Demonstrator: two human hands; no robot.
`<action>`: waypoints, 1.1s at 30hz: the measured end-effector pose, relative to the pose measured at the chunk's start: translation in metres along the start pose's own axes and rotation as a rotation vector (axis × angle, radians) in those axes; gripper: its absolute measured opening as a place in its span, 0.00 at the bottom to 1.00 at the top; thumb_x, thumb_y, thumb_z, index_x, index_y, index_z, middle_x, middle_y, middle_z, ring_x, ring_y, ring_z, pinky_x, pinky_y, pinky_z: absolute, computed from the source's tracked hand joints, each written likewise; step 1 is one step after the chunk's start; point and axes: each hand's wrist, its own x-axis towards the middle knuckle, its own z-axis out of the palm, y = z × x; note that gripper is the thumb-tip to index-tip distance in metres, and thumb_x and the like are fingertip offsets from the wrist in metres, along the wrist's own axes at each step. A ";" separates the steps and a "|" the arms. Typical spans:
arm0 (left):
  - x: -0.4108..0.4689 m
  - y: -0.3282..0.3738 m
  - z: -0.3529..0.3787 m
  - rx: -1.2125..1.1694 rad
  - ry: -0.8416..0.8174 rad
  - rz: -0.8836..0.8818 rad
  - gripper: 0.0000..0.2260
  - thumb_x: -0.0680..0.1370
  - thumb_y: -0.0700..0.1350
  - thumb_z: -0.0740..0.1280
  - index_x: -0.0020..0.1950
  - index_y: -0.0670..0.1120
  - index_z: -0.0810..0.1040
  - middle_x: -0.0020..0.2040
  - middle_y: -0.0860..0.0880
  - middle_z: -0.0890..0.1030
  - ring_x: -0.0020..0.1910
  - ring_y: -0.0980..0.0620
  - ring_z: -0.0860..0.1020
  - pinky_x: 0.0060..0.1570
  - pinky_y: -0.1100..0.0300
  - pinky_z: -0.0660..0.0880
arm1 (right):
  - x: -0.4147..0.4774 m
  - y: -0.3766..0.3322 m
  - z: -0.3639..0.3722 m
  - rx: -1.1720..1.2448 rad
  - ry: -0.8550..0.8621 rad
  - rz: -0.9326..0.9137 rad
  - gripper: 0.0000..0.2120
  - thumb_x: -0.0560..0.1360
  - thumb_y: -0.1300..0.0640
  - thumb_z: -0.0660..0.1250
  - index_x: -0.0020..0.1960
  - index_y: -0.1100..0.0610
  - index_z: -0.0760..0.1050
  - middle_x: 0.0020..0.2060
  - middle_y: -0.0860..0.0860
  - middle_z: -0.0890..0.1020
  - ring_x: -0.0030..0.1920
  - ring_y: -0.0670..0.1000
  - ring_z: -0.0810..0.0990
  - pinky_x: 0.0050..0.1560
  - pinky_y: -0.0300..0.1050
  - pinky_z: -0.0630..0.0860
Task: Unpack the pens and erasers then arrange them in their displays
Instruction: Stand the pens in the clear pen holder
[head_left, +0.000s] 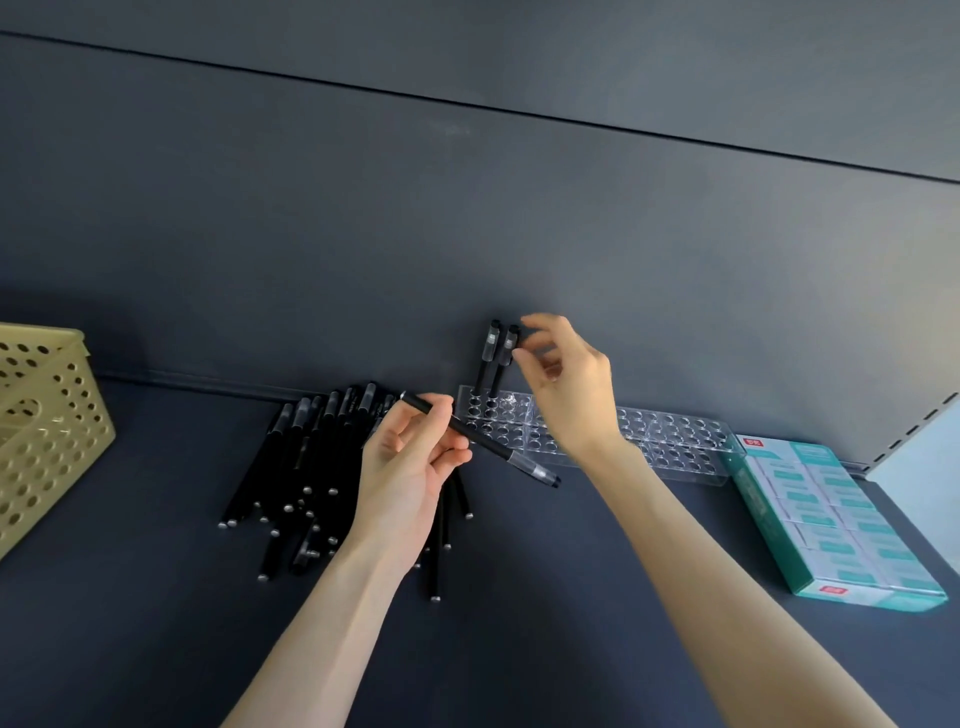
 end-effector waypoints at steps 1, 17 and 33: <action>0.000 0.000 0.000 -0.007 0.006 0.003 0.02 0.72 0.43 0.70 0.39 0.48 0.80 0.35 0.50 0.76 0.33 0.53 0.76 0.37 0.63 0.76 | -0.003 -0.002 -0.005 0.070 0.030 0.042 0.08 0.75 0.59 0.67 0.53 0.51 0.75 0.38 0.43 0.79 0.38 0.48 0.77 0.42 0.36 0.74; -0.011 -0.013 0.009 0.343 -0.025 0.083 0.09 0.74 0.36 0.70 0.38 0.48 0.82 0.39 0.45 0.84 0.33 0.52 0.81 0.34 0.62 0.78 | -0.038 -0.018 -0.048 0.738 -0.140 0.325 0.10 0.74 0.66 0.67 0.53 0.56 0.77 0.41 0.54 0.83 0.42 0.50 0.83 0.44 0.41 0.80; 0.005 -0.010 0.022 0.940 -0.073 0.299 0.13 0.66 0.40 0.77 0.38 0.53 0.75 0.34 0.59 0.80 0.35 0.61 0.78 0.38 0.69 0.72 | -0.018 -0.018 -0.031 0.505 -0.048 0.262 0.15 0.73 0.63 0.70 0.57 0.53 0.73 0.31 0.44 0.79 0.35 0.51 0.83 0.45 0.49 0.81</action>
